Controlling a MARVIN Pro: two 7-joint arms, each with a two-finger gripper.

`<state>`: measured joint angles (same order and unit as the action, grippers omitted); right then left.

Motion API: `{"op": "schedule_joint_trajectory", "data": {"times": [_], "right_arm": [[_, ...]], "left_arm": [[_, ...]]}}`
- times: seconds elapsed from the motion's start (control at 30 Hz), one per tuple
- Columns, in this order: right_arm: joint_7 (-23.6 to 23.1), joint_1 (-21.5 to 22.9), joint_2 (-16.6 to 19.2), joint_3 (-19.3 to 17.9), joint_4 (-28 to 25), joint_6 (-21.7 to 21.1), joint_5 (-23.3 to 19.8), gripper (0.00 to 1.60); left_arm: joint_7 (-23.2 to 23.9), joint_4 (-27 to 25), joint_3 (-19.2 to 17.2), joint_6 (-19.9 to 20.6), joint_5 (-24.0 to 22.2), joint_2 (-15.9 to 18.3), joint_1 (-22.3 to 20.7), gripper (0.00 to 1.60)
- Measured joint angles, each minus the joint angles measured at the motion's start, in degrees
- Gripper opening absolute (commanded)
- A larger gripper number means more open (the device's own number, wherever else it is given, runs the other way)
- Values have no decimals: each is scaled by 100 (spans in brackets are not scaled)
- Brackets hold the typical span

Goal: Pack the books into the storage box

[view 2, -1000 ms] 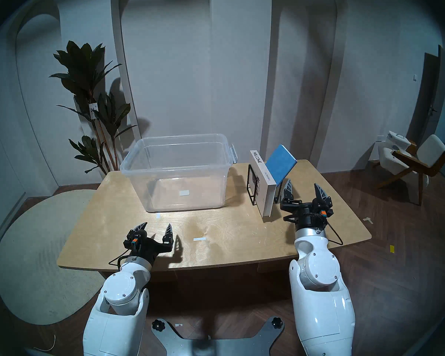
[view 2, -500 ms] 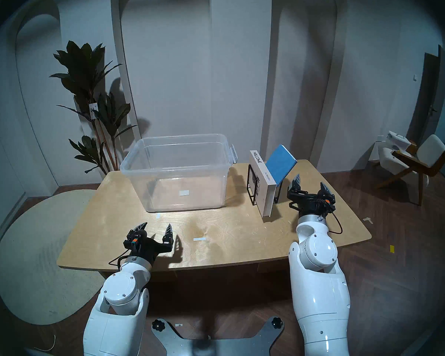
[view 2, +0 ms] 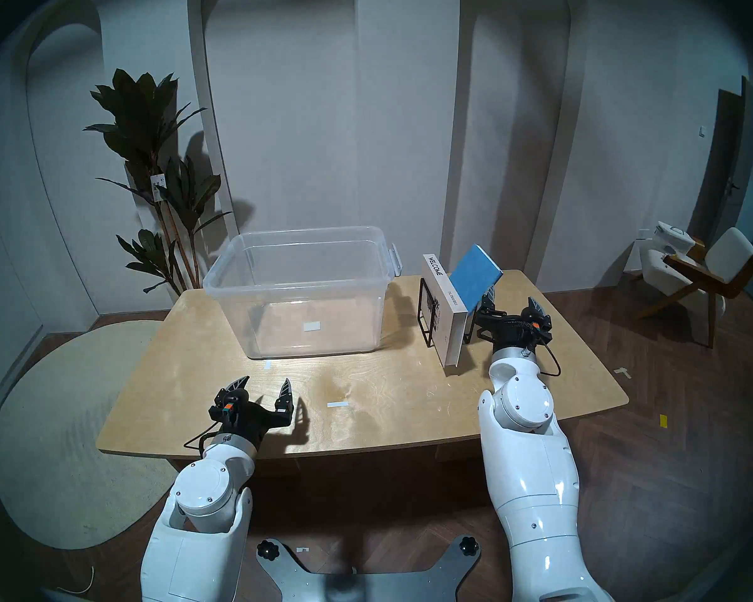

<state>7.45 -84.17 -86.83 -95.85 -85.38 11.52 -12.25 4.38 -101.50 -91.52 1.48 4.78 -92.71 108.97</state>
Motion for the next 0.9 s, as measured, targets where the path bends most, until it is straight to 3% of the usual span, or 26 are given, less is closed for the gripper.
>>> {"op": "schedule_joint_trajectory", "data": {"times": [0.33, 0.9], "right_arm": [[-32, 518, 71, 68, 613, 8, 53, 160], [-144, 1011, 163, 233, 1342, 292, 217, 160]], "left_arm": [[4, 0, -1, 0, 0, -4, 0, 160], [-1, 0, 1, 0, 0, -8, 0, 160]]}}
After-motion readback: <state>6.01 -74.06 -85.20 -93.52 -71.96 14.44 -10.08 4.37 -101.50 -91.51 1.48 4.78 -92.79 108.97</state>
